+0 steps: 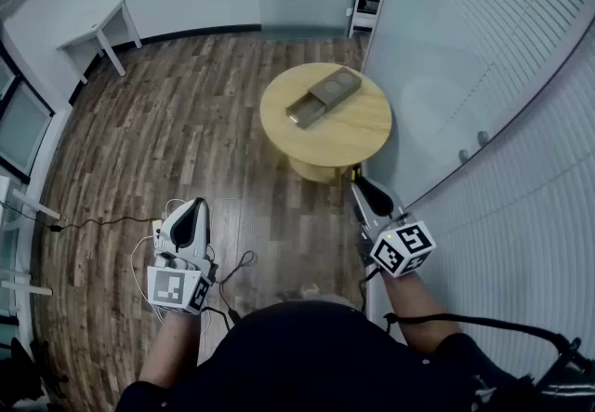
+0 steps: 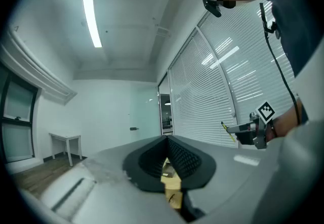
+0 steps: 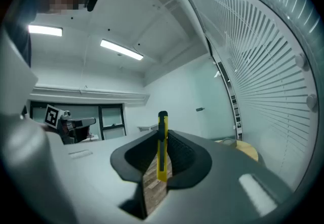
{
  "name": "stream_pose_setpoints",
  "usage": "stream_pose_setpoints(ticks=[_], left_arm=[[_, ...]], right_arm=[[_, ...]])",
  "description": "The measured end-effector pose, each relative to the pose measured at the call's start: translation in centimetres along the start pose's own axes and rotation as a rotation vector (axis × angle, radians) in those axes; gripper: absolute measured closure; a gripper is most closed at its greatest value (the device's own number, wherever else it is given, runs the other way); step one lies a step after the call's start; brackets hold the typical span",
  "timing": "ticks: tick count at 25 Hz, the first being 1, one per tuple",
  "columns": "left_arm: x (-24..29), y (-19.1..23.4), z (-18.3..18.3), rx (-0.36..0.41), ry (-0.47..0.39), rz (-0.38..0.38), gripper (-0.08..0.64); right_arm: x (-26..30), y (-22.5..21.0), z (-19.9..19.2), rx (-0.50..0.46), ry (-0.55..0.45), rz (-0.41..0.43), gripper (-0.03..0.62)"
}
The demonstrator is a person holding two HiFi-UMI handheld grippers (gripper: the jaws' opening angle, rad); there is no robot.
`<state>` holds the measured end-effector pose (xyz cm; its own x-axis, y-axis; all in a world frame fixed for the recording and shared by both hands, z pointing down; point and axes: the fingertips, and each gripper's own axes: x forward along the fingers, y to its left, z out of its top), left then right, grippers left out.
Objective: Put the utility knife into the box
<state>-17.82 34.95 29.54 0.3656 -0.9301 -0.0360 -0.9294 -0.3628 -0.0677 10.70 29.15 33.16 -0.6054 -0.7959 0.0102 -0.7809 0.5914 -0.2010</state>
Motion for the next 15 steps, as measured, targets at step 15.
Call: stream_pose_setpoints(ticks=[15], left_arm=[[0.4, 0.2, -0.4, -0.049, -0.005, -0.004, 0.557]], right_arm=[[0.1, 1.5, 1.0, 0.020, -0.025, 0.051, 0.526]])
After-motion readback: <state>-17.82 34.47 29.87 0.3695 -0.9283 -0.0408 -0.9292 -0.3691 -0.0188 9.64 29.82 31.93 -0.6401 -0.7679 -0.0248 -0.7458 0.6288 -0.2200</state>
